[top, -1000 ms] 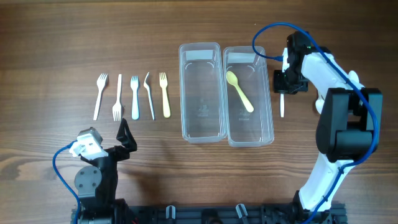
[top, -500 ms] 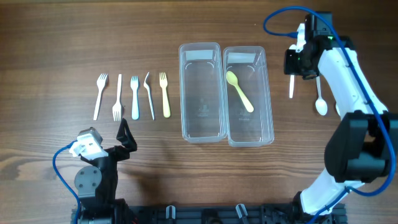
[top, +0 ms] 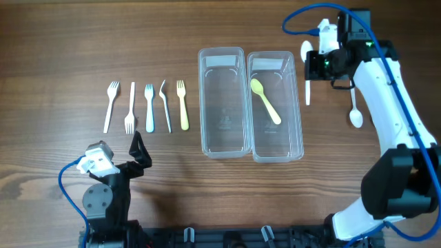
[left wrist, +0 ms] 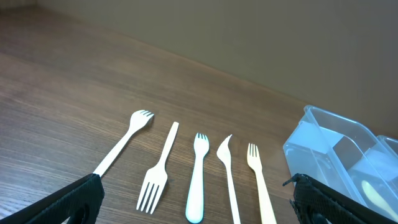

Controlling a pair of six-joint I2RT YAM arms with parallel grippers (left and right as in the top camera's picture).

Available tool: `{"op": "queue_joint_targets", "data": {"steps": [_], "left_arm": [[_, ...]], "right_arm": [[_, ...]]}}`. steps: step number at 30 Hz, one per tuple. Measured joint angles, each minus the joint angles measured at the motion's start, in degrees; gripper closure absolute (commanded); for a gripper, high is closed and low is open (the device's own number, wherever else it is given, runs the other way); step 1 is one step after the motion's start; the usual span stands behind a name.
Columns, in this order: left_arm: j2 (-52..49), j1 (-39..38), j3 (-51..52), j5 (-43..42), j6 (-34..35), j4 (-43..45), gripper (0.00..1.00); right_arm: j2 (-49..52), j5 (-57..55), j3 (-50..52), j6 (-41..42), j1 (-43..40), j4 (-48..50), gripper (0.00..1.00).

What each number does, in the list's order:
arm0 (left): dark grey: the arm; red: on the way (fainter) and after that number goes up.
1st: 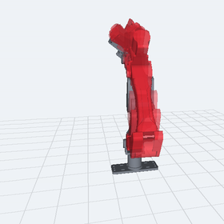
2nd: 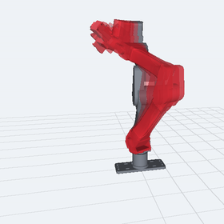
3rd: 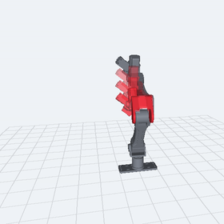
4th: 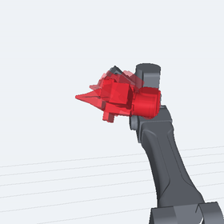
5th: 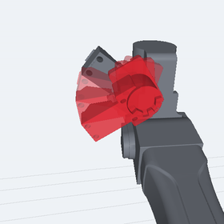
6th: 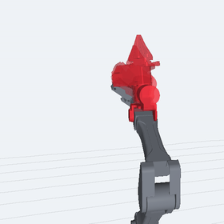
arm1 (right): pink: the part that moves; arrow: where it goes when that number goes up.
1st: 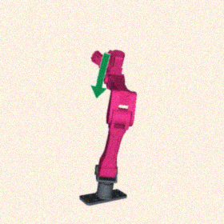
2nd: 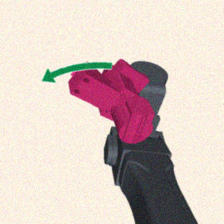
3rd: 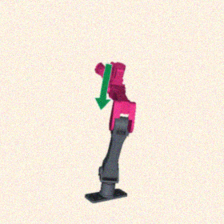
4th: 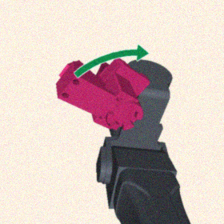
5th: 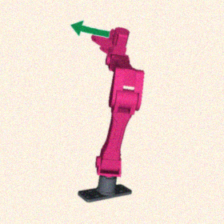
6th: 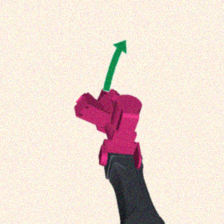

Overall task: Pack container
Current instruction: 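Carry white spoon into the right container and release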

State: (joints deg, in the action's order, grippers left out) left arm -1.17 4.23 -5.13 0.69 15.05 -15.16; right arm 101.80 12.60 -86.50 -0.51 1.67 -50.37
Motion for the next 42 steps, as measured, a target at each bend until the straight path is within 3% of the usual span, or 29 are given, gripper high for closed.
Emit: {"op": "queue_joint_targets", "data": {"steps": [13,14,15,16,25,30,35,42], "left_arm": [[0.0,0.0,0.0,0.0,0.0,0.0,0.00],[0.0,0.0,0.0,0.0,0.0,0.0,0.00],[0.0,0.0,0.0,0.0,0.0,0.0,0.00],[0.0,0.0,0.0,0.0,0.0,0.0,0.00],[0.0,0.0,0.0,0.0,0.0,0.0,0.00],[0.0,0.0,0.0,0.0,0.0,0.0,0.00],[0.0,0.0,0.0,0.0,0.0,0.0,0.00],[0.0,0.0,0.0,0.0,0.0,0.0,0.00]], "right_arm": [[-0.3,3.7,0.1,-0.2,8.0,-0.1,0.93],[-0.3,3.7,0.2,-0.2,8.4,-0.1,0.76],[-0.3,3.7,0.3,-0.2,8.7,-0.1,0.46],[-0.3,3.7,0.6,-0.3,8.8,0.2,0.38],[-0.3,3.3,1.0,-0.7,8.9,0.3,0.33],[-0.3,-3.3,-1.8,-0.9,6.8,-2.7,0.25],[-1.4,-13.4,-6.4,-2.8,-0.7,-3.5,0.30],[-2.1,-17.2,-6.6,-4.8,-12.2,-4.5,0.41]]}}
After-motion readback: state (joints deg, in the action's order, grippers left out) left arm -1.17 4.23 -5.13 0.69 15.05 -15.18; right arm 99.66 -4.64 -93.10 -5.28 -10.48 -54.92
